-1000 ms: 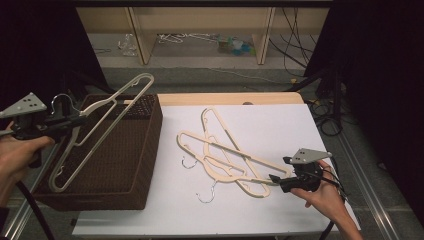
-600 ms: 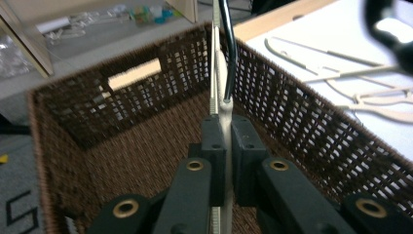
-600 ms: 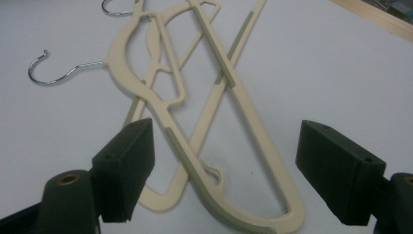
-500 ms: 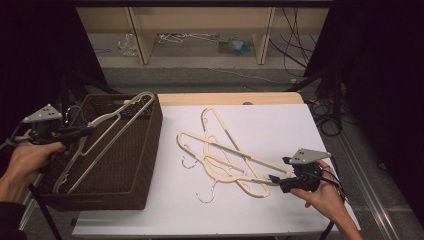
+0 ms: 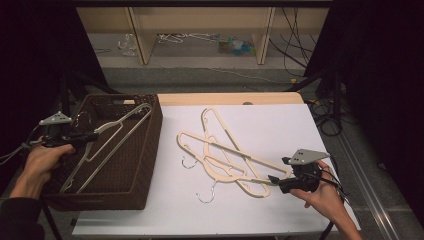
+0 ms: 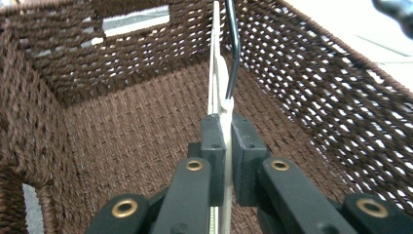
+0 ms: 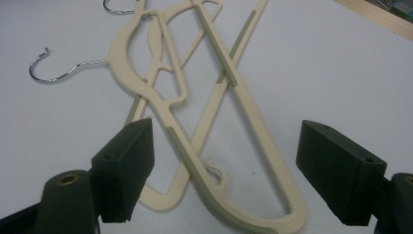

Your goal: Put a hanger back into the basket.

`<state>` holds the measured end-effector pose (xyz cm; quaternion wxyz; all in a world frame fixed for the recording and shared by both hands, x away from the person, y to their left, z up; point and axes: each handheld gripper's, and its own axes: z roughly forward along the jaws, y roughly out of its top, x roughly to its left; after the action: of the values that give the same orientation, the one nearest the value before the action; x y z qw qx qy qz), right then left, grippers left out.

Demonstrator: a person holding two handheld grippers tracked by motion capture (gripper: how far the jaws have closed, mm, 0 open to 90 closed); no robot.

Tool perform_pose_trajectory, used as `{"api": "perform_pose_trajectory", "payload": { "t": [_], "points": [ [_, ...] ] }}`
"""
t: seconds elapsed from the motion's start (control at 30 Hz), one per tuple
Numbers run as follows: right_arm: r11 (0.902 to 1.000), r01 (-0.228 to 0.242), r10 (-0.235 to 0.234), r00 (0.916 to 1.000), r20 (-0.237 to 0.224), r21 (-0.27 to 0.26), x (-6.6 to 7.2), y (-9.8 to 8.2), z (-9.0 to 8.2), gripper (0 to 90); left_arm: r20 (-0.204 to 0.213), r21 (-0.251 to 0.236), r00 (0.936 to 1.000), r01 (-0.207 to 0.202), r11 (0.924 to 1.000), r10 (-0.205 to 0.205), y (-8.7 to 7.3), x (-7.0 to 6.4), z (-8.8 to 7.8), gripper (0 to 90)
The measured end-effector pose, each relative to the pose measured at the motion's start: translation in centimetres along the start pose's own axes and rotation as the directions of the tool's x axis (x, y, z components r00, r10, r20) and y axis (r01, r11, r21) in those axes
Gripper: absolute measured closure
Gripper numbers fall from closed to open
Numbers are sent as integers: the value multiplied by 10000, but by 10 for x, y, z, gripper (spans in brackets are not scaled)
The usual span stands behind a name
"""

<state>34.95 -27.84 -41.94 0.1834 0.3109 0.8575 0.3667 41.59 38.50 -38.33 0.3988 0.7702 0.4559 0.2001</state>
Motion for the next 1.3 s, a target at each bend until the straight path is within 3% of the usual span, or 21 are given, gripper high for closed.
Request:
{"api": "perform_pose_trajectory", "payload": {
  "t": [0.07, 0.1, 0.2, 0.23, 0.33, 0.4, 0.43, 0.53, 0.6, 0.67, 0.7, 0.73, 0.87, 0.9, 0.93, 1.03, 1.13, 1.17, 1.23, 1.27, 1.3],
  "points": [
    [10000, -33, 33, 10000, -12, 20, 0, 0, 0, 228, -97, 51, 9999, 47, 10000, -47, -1, 2, 3, 848],
    [10000, -16, 16, 10000, -16, 34, 0, 0, 0, 228, -165, 96, 9994, -289, 9995, 290, 0, 5, 8, 843],
    [10000, -25, 25, 10000, -33, 66, 0, 0, 0, 227, -391, 166, 9991, 167, 9997, -161, -4, 3, 13, 823],
    [10000, 3, -3, 10000, -27, 65, 0, 0, 0, 227, -456, 178, 9986, -247, 9995, 255, -5, 8, 16, 823],
    [10000, -6, 6, 10000, -15, 68, 0, 0, 0, 226, -938, 423, 9941, -512, 9978, 550, -7, 13, 16, 801],
    [10000, 2, -2, 10000, -1, 78, 0, 0, 0, 226, -1272, 373, 9918, 174, 9992, -126, -13, 17, 14, 791],
    [10000, 2, -2, 10000, -1, 78, 0, 0, 0, 226, -1272, 373, 9918, 174, 9992, -126, -13, 17, 14, 781],
    [10000, -15, 15, 10000, -8, 83, 0, 0, 0, 225, -2164, 973, 9758, 531, 9938, -310, -18, 20, 11, 730],
    [9999, -55, 55, 10000, -38, 105, 1, 0, 0, 223, -2231, 874, 9733, 744, 9934, -533, -21, 22, 10, 694],
    [10000, -22, 22, 10000, -8, 70, 0, 0, 0, 222, -2722, 752, 9556, 1383, 9875, -1131, -24, 21, 7, 653],
    [10000, -26, 26, 10000, -10, 66, 0, 0, 0, 222, -2737, 747, 9573, 1181, 9902, -935, -25, 23, 5, 639],
    [9999, -73, 73, 10000, -32, 96, 1, 0, 0, 221, -3148, 763, 9409, 1560, 9848, -1246, -24, 19, 1, 569],
    [9999, -73, 74, 10000, -44, 146, 1, 0, 1, 221, -3145, 650, 9431, 1347, 9888, -1078, -20, 10, -3, 484],
    [9997, -161, 161, 9999, -44, 160, 2, 0, 1, 221, -3025, 518, 9480, 1200, 9914, -989, -18, 6, -5, 484],
    [9998, -127, 127, 9999, -53, 141, 2, 0, 1, 221, -3031, 341, 9451, 1387, 9897, -1220, -16, 0, -7, 468],
    [9999, -54, 55, 10000, -42, 118, 2, 0, 1, 221, -2806, -42, 9520, 1260, 9920, -1221, -8, -23, -11, 400],
    [9999, -37, 37, 10000, -52, 113, 3, 1, 2, 221, -2121, -483, 9732, 806, 9956, -891, 0, -55, -14, 353],
    [9999, -4, 5, 9999, -114, 128, 4, 1, 2, 221, -1594, -831, 9842, 647, 9944, -773, 4, -79, -14, 327],
    [9999, 51, -49, 9999, -166, 149, 3, 1, 3, 220, -1458, -920, 9866, 596, 9940, -727, 5, -88, -14, 302],
    [9999, 42, -40, 9999, -134, 145, 4, 1, 4, 213, -932, -1180, 9954, 112, 9930, -223, 9, -111, -15, 292],
    [9999, 56, -54, 9999, -139, 141, 4, 0, 4, 214, -932, -1180, 9954, 112, 9930, -223, 9, -111, -15, 292]
  ]
}}
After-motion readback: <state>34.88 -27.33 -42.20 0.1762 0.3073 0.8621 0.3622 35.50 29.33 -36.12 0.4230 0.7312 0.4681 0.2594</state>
